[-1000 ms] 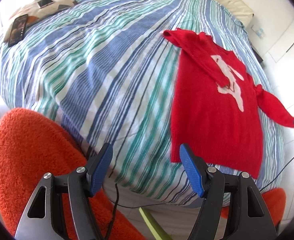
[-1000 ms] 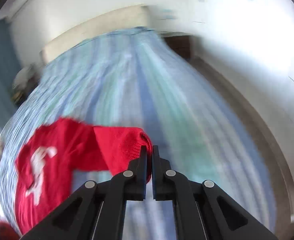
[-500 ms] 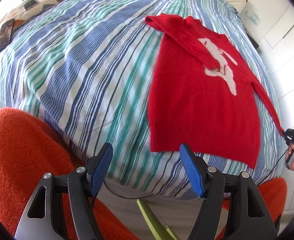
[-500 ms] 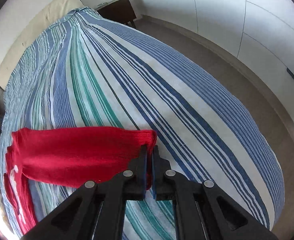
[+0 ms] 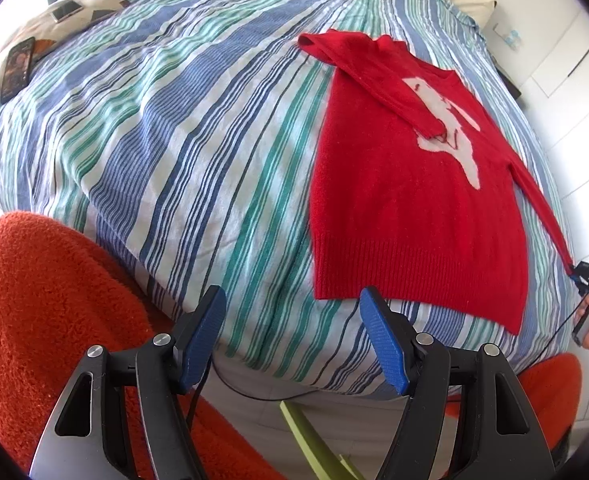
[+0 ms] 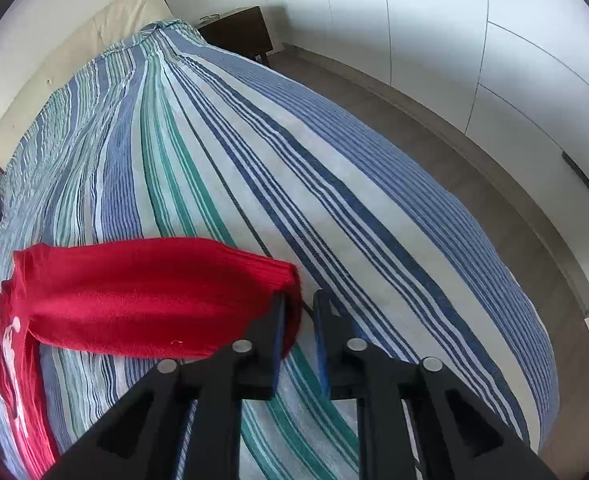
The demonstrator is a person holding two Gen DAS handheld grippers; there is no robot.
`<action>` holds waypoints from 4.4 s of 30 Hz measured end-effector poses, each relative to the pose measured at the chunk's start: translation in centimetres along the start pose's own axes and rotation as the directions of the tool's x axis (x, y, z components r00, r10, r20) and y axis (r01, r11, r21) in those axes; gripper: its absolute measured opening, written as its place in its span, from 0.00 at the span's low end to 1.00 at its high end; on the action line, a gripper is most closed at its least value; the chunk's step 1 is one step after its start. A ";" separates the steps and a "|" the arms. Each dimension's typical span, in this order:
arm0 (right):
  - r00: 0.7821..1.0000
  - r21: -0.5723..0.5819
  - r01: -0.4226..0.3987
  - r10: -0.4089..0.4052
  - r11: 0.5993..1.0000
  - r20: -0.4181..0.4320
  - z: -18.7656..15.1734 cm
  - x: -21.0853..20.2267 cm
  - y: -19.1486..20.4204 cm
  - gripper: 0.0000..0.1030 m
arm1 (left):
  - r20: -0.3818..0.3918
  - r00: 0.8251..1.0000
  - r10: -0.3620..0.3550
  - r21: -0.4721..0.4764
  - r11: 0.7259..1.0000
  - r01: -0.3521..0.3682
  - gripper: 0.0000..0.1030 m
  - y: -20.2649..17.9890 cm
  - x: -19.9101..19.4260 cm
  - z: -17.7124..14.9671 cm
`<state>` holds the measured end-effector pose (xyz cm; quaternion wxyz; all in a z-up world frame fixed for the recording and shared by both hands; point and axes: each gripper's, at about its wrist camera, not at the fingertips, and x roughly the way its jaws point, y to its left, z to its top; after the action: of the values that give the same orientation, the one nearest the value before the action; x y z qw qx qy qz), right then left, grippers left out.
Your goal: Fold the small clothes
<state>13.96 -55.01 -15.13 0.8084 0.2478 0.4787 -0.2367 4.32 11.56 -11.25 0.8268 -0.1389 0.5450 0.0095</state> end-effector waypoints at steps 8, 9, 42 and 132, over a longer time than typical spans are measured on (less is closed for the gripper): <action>0.994 0.149 0.035 -0.049 0.988 0.093 -1.5 -4.7 -3.5 0.58 | 0.010 1.000 0.000 -0.018 1.000 0.000 0.73 0.5 0.0 -0.3; 0.993 0.164 0.027 -0.045 0.986 0.109 -1.8 -5.5 -3.9 0.58 | 0.016 1.000 0.000 -0.018 1.000 0.000 0.74 0.5 -0.1 -0.2; 0.949 -0.222 -0.167 0.217 0.961 0.226 -13.0 -15.9 5.7 0.74 | -0.014 0.999 0.048 0.732 0.681 -0.022 0.49 -20.8 16.2 13.7; 0.950 -0.009 -0.212 0.208 0.977 0.234 -12.7 -14.9 1.9 0.74 | 0.143 0.972 0.187 0.011 0.982 -0.190 0.92 4.7 9.6 9.6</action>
<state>0.41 -43.38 -6.80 0.8776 0.2742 0.3494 -0.1807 16.08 17.11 -17.40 0.8602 -0.0754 0.4960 0.0910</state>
